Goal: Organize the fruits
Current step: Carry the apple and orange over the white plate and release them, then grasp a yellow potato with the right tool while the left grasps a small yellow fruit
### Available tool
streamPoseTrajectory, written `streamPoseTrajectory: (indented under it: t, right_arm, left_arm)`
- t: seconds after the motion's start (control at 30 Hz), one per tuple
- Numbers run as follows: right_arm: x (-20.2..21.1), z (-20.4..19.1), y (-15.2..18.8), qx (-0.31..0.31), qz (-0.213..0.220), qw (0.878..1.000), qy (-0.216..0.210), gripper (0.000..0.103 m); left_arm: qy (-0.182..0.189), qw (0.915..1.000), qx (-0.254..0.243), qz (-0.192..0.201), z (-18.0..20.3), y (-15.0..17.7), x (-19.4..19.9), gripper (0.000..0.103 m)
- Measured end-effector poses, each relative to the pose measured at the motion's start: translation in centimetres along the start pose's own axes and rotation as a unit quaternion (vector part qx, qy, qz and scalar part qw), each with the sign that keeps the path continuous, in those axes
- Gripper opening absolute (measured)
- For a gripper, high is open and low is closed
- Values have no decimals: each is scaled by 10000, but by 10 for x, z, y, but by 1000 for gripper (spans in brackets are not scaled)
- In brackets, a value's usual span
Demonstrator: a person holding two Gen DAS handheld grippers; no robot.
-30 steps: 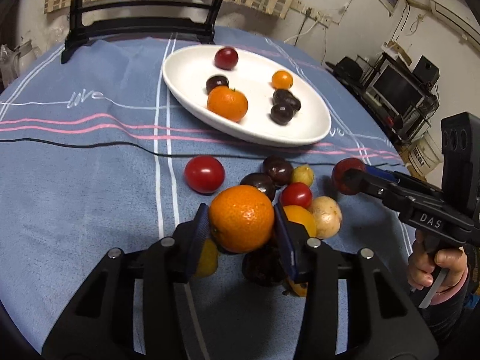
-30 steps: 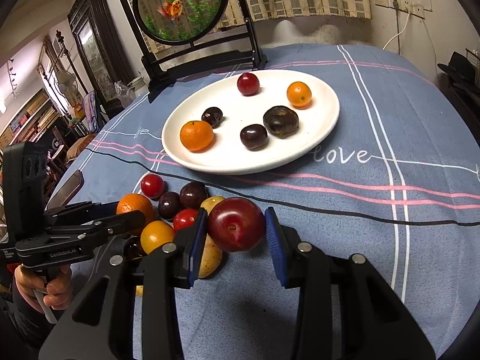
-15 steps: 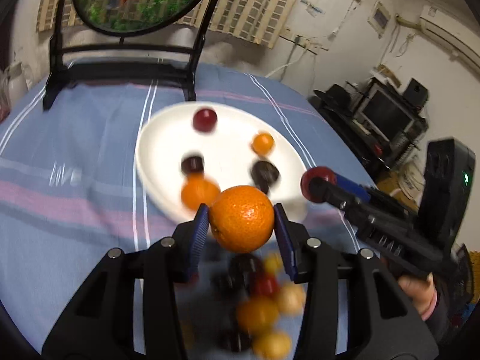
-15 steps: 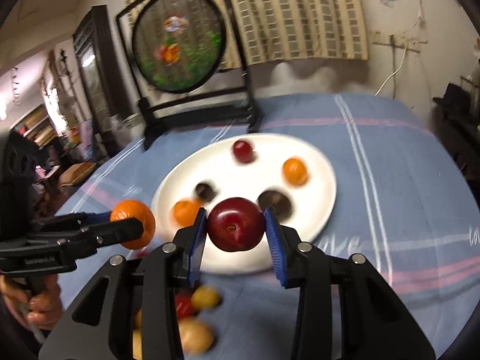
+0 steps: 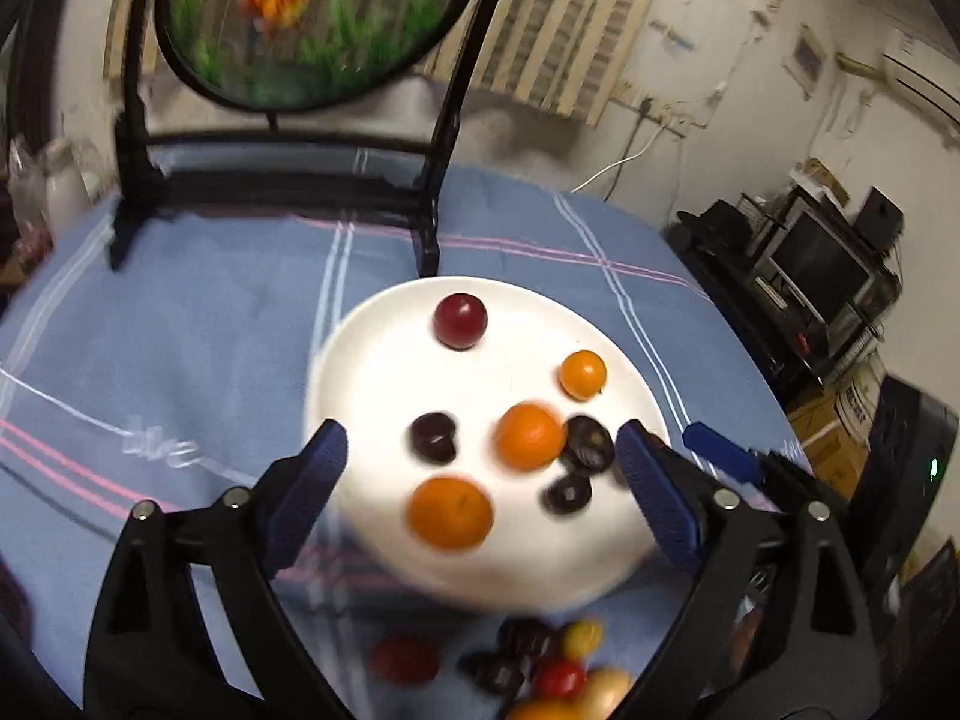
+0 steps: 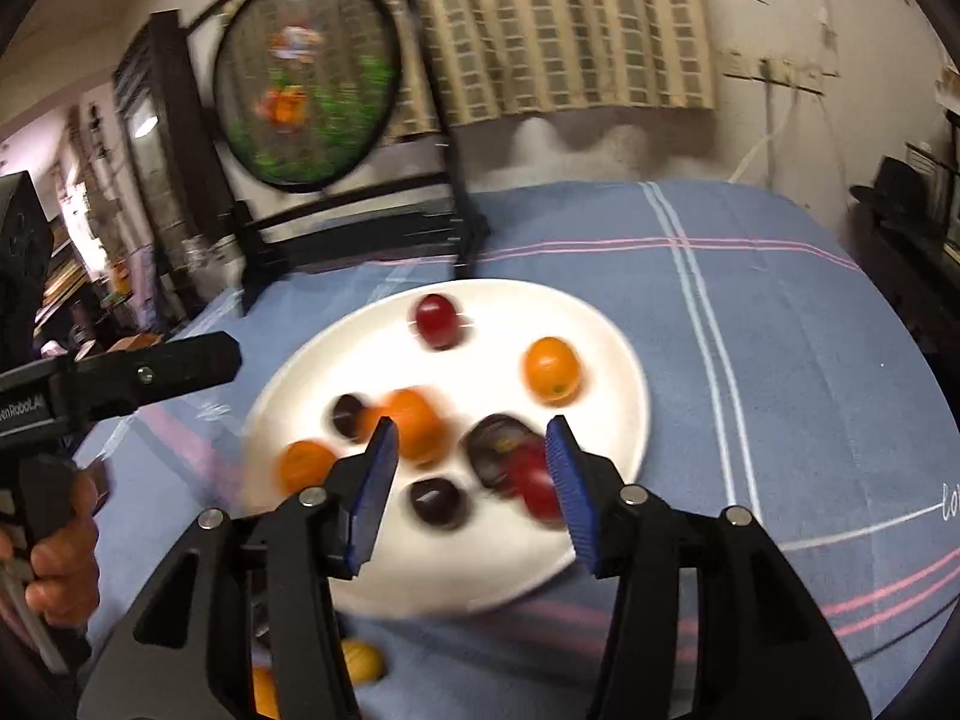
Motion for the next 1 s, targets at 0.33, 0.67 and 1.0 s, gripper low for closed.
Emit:
streamPoseTrajectory:
  t: [0.33, 0.67, 1.0]
  right_arm:
    - [36, -59, 98, 437, -417, 9961, -643, 51]
    - [29, -96, 132, 832, -944, 9878, -914, 52]
    - [12, -95, 139, 855, -1374, 9837, -785, 52]
  left_arm:
    - [-365, 9982, 399, -243, -58, 106, 14, 101]
    - [-448, 9966, 679, 130, -68, 126, 32, 101]
    - [-619, 9966, 518, 152, -62, 131, 33, 101]
Point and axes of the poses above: each gripper's, at about its wrist camera, not at the fingertips, and x roughly against the way its jaws point, z to its right, y to its underside, the point moved 2 cm from there along -x, roughly the way its jaws point, and after that the axes turned 15 degrees about -z, right-handed, at the moved point
